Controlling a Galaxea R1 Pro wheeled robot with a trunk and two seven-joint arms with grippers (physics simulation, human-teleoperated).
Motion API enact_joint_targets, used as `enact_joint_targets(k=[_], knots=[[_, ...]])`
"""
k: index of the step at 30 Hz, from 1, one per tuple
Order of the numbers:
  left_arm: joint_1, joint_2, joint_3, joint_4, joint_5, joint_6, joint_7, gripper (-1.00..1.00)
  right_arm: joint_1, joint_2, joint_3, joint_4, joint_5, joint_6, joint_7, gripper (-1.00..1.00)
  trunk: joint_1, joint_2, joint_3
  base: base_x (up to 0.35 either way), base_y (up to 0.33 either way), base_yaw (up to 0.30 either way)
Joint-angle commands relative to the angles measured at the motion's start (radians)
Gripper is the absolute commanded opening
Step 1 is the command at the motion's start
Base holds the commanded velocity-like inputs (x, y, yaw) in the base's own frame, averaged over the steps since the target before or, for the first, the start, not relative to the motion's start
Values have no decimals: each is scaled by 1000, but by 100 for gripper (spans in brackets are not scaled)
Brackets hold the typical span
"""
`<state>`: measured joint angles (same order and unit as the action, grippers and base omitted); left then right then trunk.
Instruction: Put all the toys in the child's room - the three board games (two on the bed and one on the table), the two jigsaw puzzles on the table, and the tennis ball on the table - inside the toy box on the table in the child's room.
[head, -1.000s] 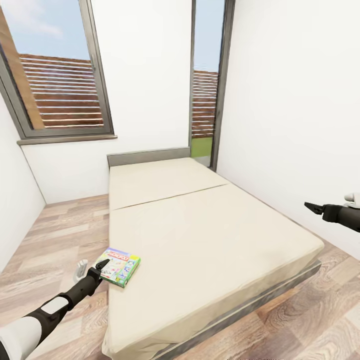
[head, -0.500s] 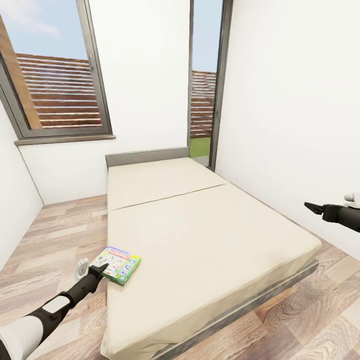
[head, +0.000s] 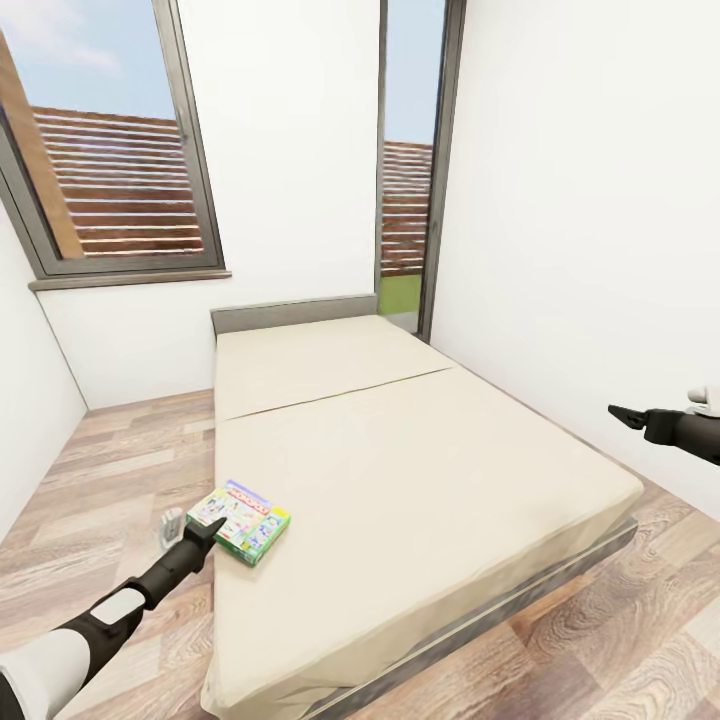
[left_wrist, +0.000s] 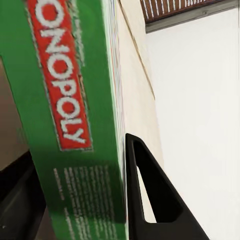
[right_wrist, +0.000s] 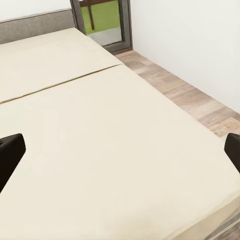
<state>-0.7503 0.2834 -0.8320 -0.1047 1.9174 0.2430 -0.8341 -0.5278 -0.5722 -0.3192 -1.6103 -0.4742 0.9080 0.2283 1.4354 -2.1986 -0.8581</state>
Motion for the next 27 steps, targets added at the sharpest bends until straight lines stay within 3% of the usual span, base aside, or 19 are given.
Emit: enact_joint_targets(k=[1, 14, 16, 18, 20, 23, 26, 27], knots=[[0, 0, -8, 0, 9, 8, -9, -100, -1, 0, -1, 0, 8, 5, 9, 100, 0, 0, -1, 0, 0, 0], [5, 6, -15, -77, -2, 16, -19, -100, 28, 6, 4, 0, 8, -21, 15, 100, 0, 0, -1, 0, 0, 0], [5, 9, -15, -112, -24, 22, -17, -100, 29, 14, 4, 1, 8, -24, 14, 100, 0, 0, -1, 0, 0, 0], [1, 7, -14, -191, -84, 57, -2, -100, 29, 26, 6, 1, 9, -31, 13, 100, 0, 0, -1, 0, 0, 0], [-2, -2, -12, -272, -132, 77, 54, -100, 30, 39, 7, 2, 11, -37, 13, 100, 0, 0, -1, 0, 0, 0], [-6, -40, -12, -424, -177, 90, 226, -100, 41, 50, 7, 2, 19, -48, 14, 100, 0, 0, -1, 0, 0, 0], [-3, -90, -3, -665, -208, 96, 579, -100, 63, 56, 8, 5, 27, -120, 17, 100, 0, 0, -1, 0, 0, 0], [-2, -95, -2, -698, -211, 96, 624, -100, 68, 56, 8, 5, 27, -131, 18, 100, 0, 0, -1, 0, 0, 0]])
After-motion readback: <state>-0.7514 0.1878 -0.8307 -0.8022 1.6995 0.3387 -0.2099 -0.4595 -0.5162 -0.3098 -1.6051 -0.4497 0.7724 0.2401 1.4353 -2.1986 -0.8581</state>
